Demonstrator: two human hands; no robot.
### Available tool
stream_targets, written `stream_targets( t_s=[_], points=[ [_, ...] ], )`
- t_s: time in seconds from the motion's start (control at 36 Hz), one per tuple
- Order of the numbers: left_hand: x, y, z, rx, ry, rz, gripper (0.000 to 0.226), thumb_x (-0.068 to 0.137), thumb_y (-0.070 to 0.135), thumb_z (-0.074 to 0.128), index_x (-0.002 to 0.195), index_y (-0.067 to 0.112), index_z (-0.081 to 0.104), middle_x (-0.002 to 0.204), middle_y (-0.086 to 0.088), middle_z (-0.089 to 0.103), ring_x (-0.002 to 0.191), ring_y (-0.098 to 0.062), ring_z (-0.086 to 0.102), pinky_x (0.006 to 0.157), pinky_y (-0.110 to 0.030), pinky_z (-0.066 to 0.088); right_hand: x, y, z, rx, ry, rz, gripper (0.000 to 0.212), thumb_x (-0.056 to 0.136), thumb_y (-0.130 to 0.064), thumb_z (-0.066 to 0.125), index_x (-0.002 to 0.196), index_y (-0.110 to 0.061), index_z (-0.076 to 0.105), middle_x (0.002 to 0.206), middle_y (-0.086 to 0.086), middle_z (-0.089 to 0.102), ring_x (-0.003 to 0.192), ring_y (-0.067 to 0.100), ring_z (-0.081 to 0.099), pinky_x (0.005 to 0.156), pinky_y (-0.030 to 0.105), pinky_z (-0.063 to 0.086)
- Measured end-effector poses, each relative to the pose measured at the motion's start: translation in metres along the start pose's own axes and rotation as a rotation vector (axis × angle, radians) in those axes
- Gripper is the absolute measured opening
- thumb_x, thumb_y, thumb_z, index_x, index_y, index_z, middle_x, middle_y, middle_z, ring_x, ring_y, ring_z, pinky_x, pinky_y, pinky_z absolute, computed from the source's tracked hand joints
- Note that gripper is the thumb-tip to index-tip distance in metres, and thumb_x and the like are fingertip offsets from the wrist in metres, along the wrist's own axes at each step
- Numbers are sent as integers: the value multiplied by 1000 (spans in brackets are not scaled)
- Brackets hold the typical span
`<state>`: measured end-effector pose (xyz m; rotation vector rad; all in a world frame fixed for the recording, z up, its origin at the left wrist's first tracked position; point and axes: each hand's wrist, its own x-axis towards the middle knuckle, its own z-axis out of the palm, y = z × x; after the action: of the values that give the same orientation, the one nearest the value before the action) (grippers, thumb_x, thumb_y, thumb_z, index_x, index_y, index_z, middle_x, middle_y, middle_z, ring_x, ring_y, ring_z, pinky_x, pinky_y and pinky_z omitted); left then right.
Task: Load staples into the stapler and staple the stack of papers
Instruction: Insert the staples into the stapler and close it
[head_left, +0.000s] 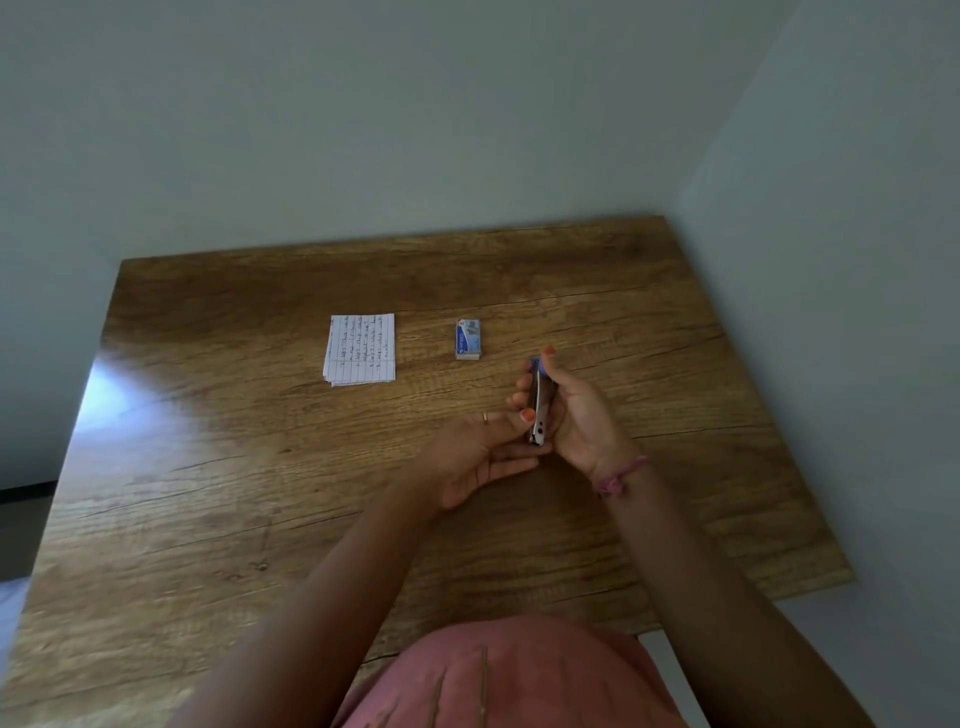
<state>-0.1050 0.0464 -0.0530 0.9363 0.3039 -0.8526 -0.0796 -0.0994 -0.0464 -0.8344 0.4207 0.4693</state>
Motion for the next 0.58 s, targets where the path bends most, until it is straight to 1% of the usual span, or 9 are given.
stream_targets(
  t_s=[0.08, 0.14, 0.22, 0.28, 0.31, 0.36, 0.42, 0.5, 0.58],
  points=[
    [3, 0, -2, 126, 57, 102, 21, 91, 25, 63, 102, 8, 70, 102, -9, 74, 96, -19, 71, 76, -27, 58, 0, -5, -4, -15, -14, -62, 32, 86, -39, 58, 93, -8, 64, 70, 0, 62, 60, 13, 62, 66, 30, 57],
    [5, 2, -4, 208, 129, 171, 23, 91, 28, 62, 99, 8, 71, 97, -9, 75, 89, -17, 72, 73, -25, 57, 1, -10, -8, -7, -25, -93, 36, 83, -40, 60, 99, -8, 63, 73, 0, 62, 61, 10, 61, 71, 32, 57],
    [9, 6, -11, 338, 312, 294, 19, 92, 27, 60, 94, 10, 69, 90, -7, 74, 79, -13, 71, 68, -23, 57, 1, -18, -14, -19, 3, -118, 36, 80, -41, 63, 96, -9, 63, 74, 0, 66, 63, 9, 63, 70, 32, 57],
    [12, 7, -16, 534, 465, 433, 9, 92, 26, 61, 89, 21, 67, 86, 0, 73, 76, -7, 69, 68, -19, 55, 2, -22, -17, -41, 42, -133, 35, 80, -43, 65, 94, -11, 64, 76, 0, 67, 63, 9, 64, 67, 30, 57],
    [13, 8, -19, 645, 536, 512, 6, 92, 25, 61, 88, 28, 64, 86, 4, 70, 74, -2, 67, 66, -15, 53, 3, -23, -19, -62, 63, -146, 34, 82, -43, 64, 95, -12, 63, 77, 1, 68, 64, 9, 64, 66, 29, 57],
    [16, 9, -24, 828, 658, 642, 9, 91, 24, 63, 95, 31, 61, 96, 9, 62, 80, 0, 61, 68, -9, 48, 5, -24, -21, -118, 103, -181, 32, 86, -41, 62, 99, -12, 62, 80, 1, 69, 67, 9, 64, 65, 28, 56],
    [19, 10, -28, 905, 717, 708, 23, 90, 22, 64, 112, 22, 59, 110, 5, 53, 94, -4, 56, 82, -14, 49, 8, -25, -22, -190, 148, -222, 28, 88, -36, 63, 101, -12, 62, 82, 1, 70, 70, 9, 64, 67, 27, 55],
    [22, 10, -29, 929, 703, 693, 47, 89, 20, 66, 131, 13, 47, 127, 2, 42, 111, -9, 52, 97, -25, 46, 13, -23, -22, -356, 221, -278, 17, 89, -27, 63, 101, -15, 64, 86, 2, 69, 76, 10, 63, 71, 25, 53],
    [28, 12, -27, 996, 696, 649, 61, 88, 23, 66, 141, 12, 36, 139, -3, 33, 121, -14, 47, 104, -30, 43, 19, -19, -23, -510, 270, -312, 22, 89, -21, 64, 109, -14, 62, 92, 1, 68, 84, 11, 65, 77, 25, 53]
  ],
)
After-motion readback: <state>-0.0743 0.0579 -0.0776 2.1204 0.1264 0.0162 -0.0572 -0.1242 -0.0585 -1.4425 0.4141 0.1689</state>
